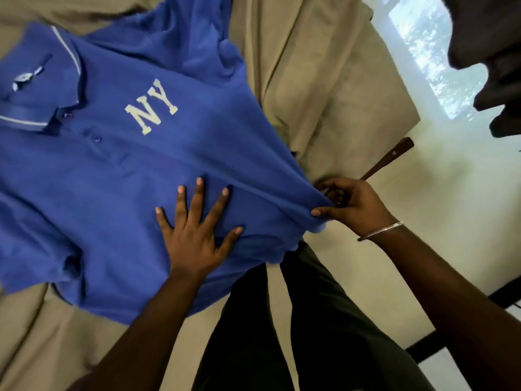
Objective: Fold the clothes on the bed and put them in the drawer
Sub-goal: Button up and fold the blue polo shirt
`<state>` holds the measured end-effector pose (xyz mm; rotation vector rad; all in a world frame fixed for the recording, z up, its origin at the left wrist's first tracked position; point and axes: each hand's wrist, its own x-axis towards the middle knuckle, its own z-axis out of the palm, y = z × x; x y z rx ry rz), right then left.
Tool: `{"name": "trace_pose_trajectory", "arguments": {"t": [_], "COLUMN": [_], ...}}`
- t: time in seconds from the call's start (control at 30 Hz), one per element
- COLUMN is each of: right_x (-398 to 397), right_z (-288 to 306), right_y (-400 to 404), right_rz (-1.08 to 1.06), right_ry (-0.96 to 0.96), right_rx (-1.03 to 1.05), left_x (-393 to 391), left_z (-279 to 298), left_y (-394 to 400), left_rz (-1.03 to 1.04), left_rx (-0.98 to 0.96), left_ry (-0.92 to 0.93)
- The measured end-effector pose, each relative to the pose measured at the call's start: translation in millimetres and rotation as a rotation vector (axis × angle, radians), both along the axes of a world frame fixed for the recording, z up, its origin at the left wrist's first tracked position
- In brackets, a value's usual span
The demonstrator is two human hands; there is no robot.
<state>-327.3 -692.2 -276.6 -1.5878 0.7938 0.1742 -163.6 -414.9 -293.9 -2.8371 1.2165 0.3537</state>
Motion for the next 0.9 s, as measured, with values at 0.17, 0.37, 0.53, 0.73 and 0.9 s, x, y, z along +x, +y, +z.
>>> {"name": "trace_pose_trajectory", "arguments": {"t": [0.17,0.37,0.53,0.73,0.9], "right_x": [-4,-26,-33,-33,-41], "right_z": [-8,-25,-31,-21,-21], "right_y": [14,26,33,30,25], "right_rz": [0.038,0.196,0.463,0.454,0.392], "right_ry": [-0.057,0.083,0.162,0.221,0.179], "right_rx": [-0.222,0.001,-0.096,-0.213,-0.344], "left_x": [-7,-4,-1,-5,-3], "left_z": [-2,-6,-2,-1,0], "left_y": [36,62,73,85,87], "left_rz": [-0.056,-0.178,-0.227,-0.189,-0.197], "left_rx": [-0.017,-0.076,-0.094,-0.056,-0.033], "left_ry": [-0.056,-0.09,-0.061,-0.066,-0.013]}}
